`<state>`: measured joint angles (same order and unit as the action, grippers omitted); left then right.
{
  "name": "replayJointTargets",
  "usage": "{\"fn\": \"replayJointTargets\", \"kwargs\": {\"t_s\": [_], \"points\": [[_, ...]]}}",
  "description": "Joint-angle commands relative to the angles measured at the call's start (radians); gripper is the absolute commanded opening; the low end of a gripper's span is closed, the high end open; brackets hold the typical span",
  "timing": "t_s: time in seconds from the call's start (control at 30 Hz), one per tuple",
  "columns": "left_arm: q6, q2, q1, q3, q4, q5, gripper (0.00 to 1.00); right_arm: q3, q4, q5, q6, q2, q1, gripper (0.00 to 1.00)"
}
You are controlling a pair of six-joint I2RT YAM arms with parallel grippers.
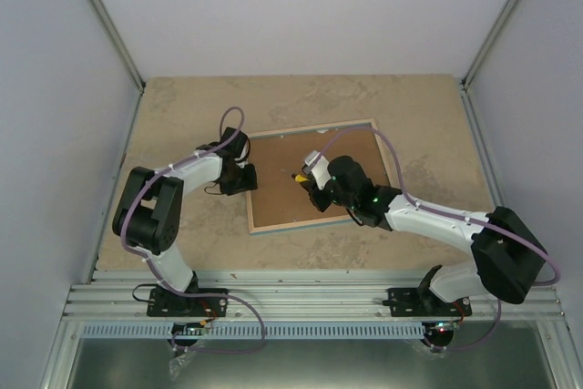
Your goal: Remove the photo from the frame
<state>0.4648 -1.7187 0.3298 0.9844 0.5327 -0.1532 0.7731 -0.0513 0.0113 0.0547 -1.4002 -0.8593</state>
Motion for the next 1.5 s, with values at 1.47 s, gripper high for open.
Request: {"fn": "replayJointTargets", "kwargs": {"t_s": [1.47], "points": [[0.046,0.169,0.098,-0.169,-0.037,-0.060,0.14,0.121,-0.224,-0.218,0.073,-0.344,0.004,0.00]]}}
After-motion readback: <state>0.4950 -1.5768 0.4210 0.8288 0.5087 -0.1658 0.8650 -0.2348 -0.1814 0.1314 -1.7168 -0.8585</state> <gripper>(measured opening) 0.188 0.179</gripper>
